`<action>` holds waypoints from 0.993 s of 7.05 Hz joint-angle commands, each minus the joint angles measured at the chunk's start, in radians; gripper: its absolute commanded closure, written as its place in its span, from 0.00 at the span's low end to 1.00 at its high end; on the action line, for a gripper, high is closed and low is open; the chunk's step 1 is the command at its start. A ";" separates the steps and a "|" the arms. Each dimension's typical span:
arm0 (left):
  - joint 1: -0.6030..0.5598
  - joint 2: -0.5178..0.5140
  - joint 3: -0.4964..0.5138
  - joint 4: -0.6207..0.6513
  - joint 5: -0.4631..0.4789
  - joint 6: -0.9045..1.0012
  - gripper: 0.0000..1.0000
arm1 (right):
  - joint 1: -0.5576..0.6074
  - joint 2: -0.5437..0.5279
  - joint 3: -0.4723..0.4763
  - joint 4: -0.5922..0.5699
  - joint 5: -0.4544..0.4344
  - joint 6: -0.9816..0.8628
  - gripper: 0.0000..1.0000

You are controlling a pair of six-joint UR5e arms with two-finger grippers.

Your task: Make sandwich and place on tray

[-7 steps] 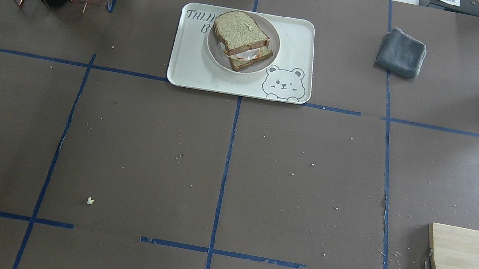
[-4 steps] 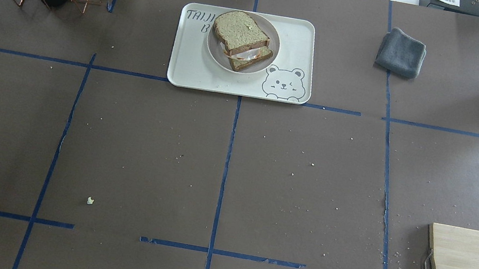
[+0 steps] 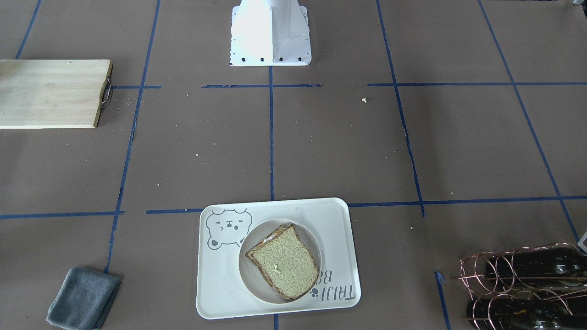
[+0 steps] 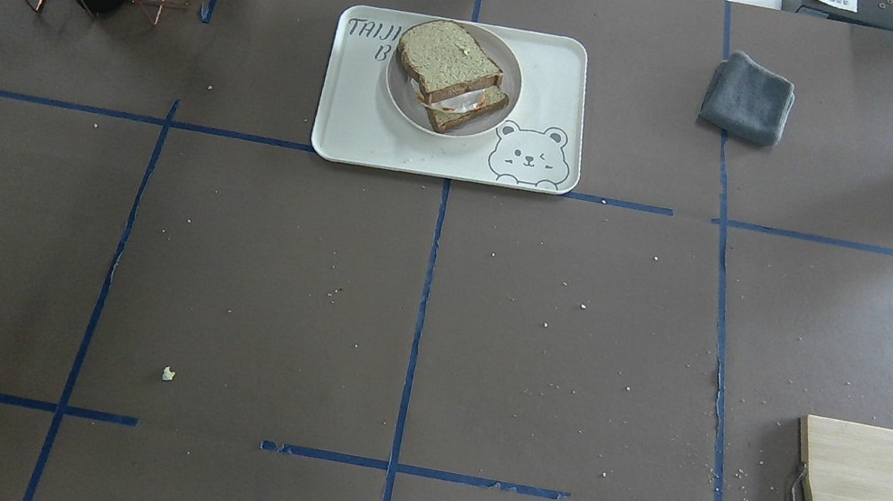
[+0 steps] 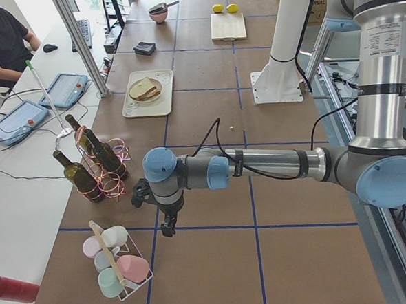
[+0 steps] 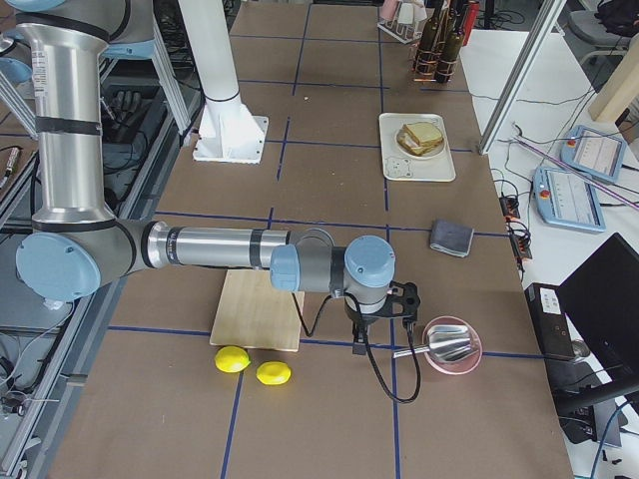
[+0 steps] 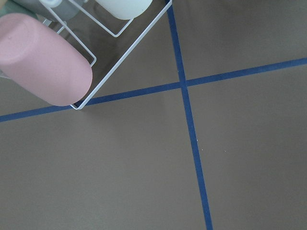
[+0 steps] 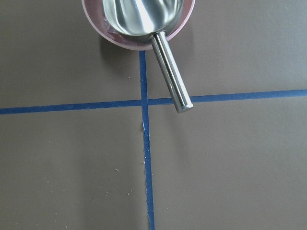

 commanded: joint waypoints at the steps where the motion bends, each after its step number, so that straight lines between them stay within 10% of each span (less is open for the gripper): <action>1: 0.000 0.003 0.000 0.000 0.000 0.000 0.00 | 0.000 0.000 -0.005 0.000 0.001 0.010 0.00; 7: 0.002 -0.005 0.001 0.000 -0.011 -0.206 0.00 | 0.000 0.000 -0.008 0.000 0.001 0.010 0.00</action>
